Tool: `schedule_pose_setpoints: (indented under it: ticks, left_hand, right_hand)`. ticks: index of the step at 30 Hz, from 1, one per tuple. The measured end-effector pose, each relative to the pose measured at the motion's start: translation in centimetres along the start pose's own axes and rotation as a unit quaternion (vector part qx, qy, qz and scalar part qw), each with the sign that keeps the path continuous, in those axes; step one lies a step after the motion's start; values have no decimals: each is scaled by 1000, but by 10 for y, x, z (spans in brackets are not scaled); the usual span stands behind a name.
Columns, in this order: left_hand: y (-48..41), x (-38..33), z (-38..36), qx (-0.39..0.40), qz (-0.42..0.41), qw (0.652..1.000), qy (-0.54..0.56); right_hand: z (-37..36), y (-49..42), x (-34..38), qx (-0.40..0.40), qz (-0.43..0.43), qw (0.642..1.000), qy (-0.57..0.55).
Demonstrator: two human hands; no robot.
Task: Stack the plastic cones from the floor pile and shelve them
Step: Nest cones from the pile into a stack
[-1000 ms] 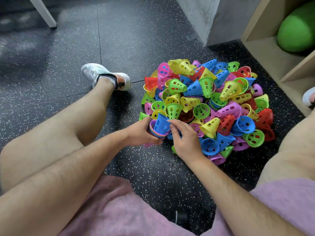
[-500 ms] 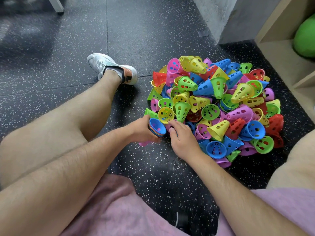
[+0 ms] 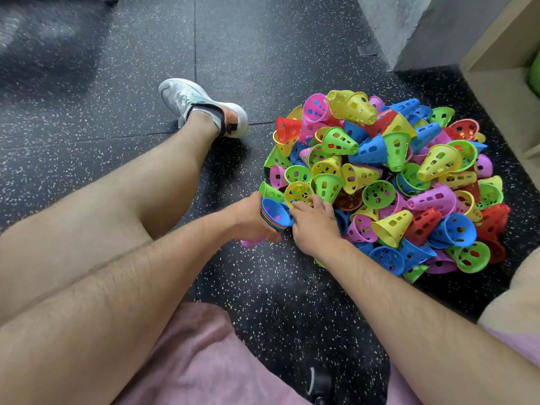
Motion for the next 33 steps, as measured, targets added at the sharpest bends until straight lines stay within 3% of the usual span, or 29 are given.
schedule_pose_setpoints:
  ticks: [13,18,23,26,33]
  left_hand:
    - [8,-8,-4,6,-5,999,31]
    - [5,-5,-4,-2,-8,999,36]
    - [4,-5,-8,-4,-11,999,33]
    - [5,-13,-11,1,-19,999,29]
    - [3,-28,-23,36,-48,998,34]
  right_hand:
    - [-11,-2,-2,9,20,998,52]
    - [12,18,-11,-159,34,984,-66]
    - [44,54,-35,-336,28,907,-252]
    - [57,80,-45,-379,3,874,-303]
    - [74,103,-53,-423,-7,850,-314]
Point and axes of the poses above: each hand's wrist, its own y-axis away from the middle knuckle, its own z-axis out of the back of the hand, x = y × z, the point moved 7 cm from there along -y, towards the middle knuckle, and after that the axes turned 1 degree about x, right-handed, at the moved point
